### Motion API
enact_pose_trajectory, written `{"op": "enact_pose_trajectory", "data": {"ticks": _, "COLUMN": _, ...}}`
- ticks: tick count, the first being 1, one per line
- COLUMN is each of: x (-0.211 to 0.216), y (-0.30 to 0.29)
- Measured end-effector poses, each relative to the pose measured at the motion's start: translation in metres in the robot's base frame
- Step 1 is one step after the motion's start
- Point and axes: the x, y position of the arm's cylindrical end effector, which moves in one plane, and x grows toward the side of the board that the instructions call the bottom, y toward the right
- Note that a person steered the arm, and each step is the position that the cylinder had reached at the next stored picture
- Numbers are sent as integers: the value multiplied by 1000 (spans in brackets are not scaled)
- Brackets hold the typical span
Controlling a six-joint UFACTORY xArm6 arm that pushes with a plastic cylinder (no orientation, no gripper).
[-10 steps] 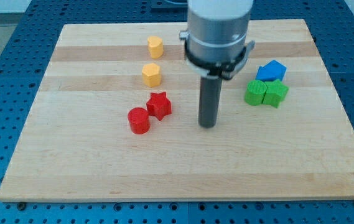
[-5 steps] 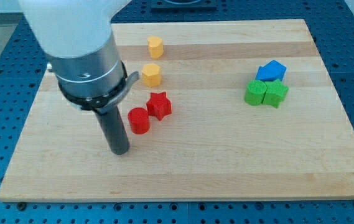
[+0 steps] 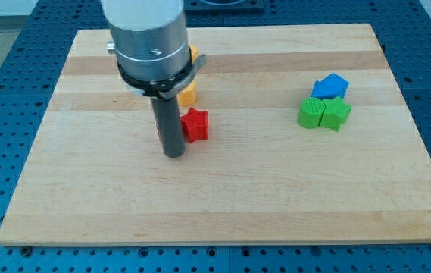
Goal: Put the red circle on the left side of the red star
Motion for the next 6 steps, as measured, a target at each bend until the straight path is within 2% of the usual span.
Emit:
{"op": "enact_pose_trajectory", "data": {"ticks": 1, "x": 4, "y": -60}}
{"op": "enact_pose_trajectory", "data": {"ticks": 2, "x": -6, "y": -73}}
{"op": "enact_pose_trajectory", "data": {"ticks": 5, "x": -15, "y": -47}}
{"op": "enact_pose_trajectory", "data": {"ticks": 6, "x": -24, "y": -22}}
